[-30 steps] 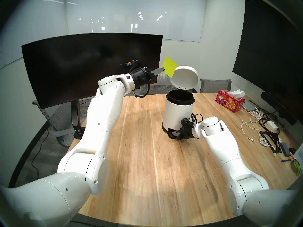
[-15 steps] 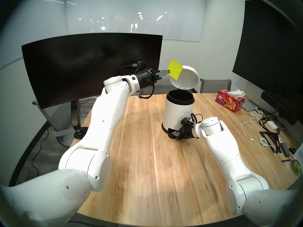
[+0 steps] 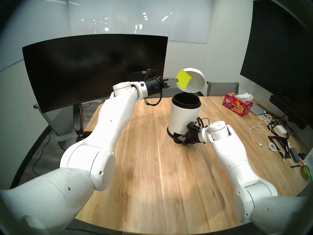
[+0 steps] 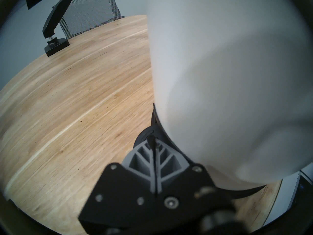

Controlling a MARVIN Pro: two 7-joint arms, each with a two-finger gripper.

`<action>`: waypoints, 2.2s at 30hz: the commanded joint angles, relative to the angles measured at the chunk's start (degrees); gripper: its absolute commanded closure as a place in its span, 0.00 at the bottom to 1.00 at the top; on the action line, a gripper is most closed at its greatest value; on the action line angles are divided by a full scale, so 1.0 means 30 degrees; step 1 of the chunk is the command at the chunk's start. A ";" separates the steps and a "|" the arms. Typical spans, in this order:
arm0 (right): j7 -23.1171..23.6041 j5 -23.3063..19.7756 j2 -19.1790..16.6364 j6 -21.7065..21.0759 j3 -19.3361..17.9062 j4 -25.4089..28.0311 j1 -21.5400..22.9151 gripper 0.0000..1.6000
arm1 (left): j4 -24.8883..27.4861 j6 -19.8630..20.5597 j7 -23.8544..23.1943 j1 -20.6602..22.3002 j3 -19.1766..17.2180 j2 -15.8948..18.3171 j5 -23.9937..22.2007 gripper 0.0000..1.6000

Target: Peel the sticky note off the monitor, open the trash can lid and drop the sticker into the trash can

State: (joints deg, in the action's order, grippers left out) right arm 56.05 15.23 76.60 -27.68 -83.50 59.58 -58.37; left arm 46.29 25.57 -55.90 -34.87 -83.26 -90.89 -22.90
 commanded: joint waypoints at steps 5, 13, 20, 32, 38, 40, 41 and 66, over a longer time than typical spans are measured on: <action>-0.0043 0.0054 -0.0122 -0.0003 -0.0025 -0.0042 -0.0076 1.00 | -0.2378 -0.0924 -0.0330 0.2678 0.0378 -0.0528 0.0140 1.00; -0.0043 0.0053 -0.0122 -0.0003 -0.0025 -0.0042 -0.0075 1.00 | -0.4679 -0.1604 -0.0302 0.3883 0.0805 -0.0876 0.0319 1.00; -0.0041 0.0052 -0.0121 -0.0004 -0.0025 -0.0044 -0.0074 1.00 | -0.6554 -0.2173 -0.0041 0.4868 0.1158 -0.1272 0.0497 1.00; -0.0039 0.0051 -0.0121 -0.0004 -0.0025 -0.0045 -0.0073 1.00 | -0.8945 -0.2856 0.0678 0.6227 0.1505 -0.1819 0.0616 1.00; -0.0039 0.0050 -0.0120 -0.0004 -0.0025 -0.0045 -0.0073 1.00 | -0.9908 -0.3123 0.1045 0.6742 0.1620 -0.1957 0.0667 1.00; -0.0039 0.0050 -0.0120 -0.0004 -0.0025 -0.0045 -0.0073 1.00 | -1.0207 -0.3206 0.1174 0.6886 0.1665 -0.2006 0.0697 1.00; -0.0039 0.0050 -0.0121 -0.0004 -0.0025 -0.0045 -0.0073 1.00 | -1.0341 -0.3200 0.1256 0.6970 0.1706 -0.2025 0.0730 1.00; -0.0041 0.0052 -0.0121 -0.0004 -0.0025 -0.0044 -0.0074 1.00 | -1.2105 -0.3366 0.1381 0.8037 0.2444 -0.2220 0.1238 1.00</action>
State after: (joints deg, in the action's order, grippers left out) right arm 56.06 15.23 76.60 -27.68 -83.50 59.58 -58.37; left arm 9.69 15.63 -51.35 -13.56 -75.80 -97.09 -19.06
